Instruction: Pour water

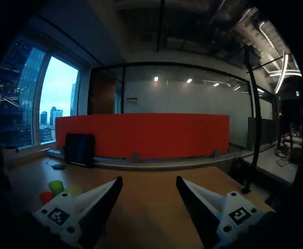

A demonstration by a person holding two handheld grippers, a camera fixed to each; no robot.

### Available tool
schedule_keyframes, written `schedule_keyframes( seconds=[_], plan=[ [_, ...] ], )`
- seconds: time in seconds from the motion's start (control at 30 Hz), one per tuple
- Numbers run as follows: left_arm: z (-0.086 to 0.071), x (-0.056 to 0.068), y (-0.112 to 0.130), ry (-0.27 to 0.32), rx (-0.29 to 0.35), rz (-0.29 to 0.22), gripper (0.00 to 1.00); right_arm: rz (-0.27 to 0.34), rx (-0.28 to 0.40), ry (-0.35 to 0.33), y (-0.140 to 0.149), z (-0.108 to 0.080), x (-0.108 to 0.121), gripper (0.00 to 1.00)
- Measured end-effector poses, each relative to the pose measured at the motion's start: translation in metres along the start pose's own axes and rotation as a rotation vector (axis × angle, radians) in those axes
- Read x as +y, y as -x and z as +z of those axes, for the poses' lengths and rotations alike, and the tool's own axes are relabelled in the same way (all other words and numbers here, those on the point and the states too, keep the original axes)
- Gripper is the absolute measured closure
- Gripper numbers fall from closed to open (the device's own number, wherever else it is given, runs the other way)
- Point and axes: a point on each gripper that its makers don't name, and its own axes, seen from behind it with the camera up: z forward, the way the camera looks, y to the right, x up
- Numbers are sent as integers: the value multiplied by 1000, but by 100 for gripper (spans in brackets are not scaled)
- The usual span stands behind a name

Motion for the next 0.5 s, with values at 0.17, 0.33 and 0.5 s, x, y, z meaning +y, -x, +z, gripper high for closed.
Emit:
schedule_keyframes(
  seconds=[0.17,0.33,0.5],
  plan=[
    [16,11,-31,23,4,0,1,2,-16,-28,-34,5,0,0],
    [25,22,-68,48,18,8,1,-7,-20,-48,-65,8,-2,0],
    [30,32,-101,75,30,3,1,-18,-5,-56,-97,9,-2,0]
  ],
)
